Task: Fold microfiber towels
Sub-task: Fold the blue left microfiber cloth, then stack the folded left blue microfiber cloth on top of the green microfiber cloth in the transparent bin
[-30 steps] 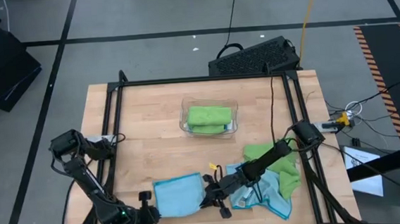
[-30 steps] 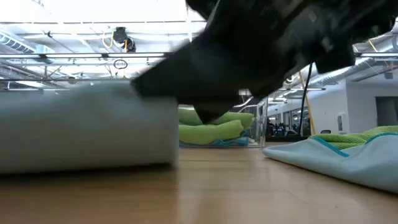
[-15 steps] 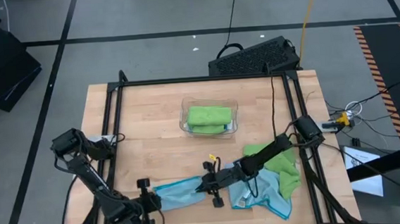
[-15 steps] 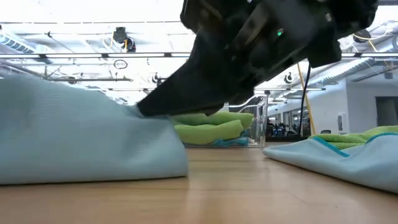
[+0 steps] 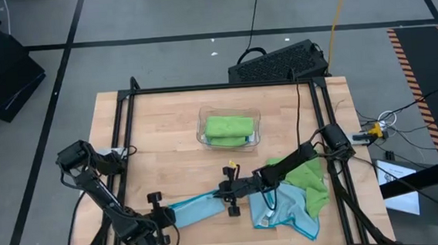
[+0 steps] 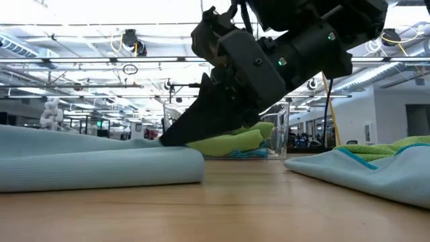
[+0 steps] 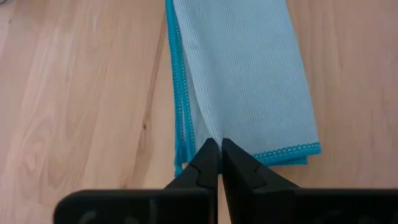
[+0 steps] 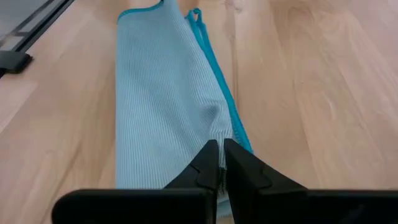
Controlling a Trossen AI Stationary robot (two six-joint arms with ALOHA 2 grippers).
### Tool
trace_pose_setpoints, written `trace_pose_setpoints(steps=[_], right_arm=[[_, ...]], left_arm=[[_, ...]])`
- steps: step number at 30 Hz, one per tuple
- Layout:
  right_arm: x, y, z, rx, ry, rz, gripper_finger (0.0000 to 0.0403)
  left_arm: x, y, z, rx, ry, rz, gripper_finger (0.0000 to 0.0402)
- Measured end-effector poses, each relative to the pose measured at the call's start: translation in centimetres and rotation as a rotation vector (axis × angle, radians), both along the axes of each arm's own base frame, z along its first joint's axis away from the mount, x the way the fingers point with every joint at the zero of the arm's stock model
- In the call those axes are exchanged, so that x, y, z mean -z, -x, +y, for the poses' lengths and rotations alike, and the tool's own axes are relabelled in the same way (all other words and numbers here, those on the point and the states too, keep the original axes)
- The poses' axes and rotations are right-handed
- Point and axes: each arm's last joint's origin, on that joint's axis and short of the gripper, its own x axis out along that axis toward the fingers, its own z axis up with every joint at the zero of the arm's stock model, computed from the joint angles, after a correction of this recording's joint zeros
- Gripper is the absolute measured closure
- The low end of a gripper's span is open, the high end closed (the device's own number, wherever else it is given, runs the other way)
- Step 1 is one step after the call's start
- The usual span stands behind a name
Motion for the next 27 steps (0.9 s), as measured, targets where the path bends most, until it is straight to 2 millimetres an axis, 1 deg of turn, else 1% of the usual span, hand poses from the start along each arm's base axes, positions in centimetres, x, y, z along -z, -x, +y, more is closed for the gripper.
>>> trace_pose_setpoints(steps=[3,8,15,18,22,27], right_arm=[[0.0,0.0,-0.1,0.002,0.000,0.000,0.0392],[-0.2,-0.1,-0.1,0.023,0.007,-0.022,0.0390],[-0.1,-0.1,-0.3,0.048,0.026,-0.019,0.0382],[-0.1,-0.2,-0.5,0.085,0.053,-0.028,0.0373],[-0.2,-0.2,-0.7,0.158,0.106,-0.042,0.0343],[-0.2,-0.2,-1.0,0.228,0.151,-0.055,0.0272]], left_arm=[[0.0,0.0,0.0,-0.006,0.002,-0.003,0.0396],[0.0,0.1,0.2,-0.030,-0.015,-0.014,0.0385],[1.8,0.9,1.4,-0.088,-0.030,-0.020,0.0390],[2.2,0.9,1.5,-0.104,-0.014,-0.033,0.0383],[2.3,1.0,1.6,-0.136,-0.012,-0.049,0.0349],[2.3,1.1,1.7,-0.157,-0.008,-0.045,0.0302]])
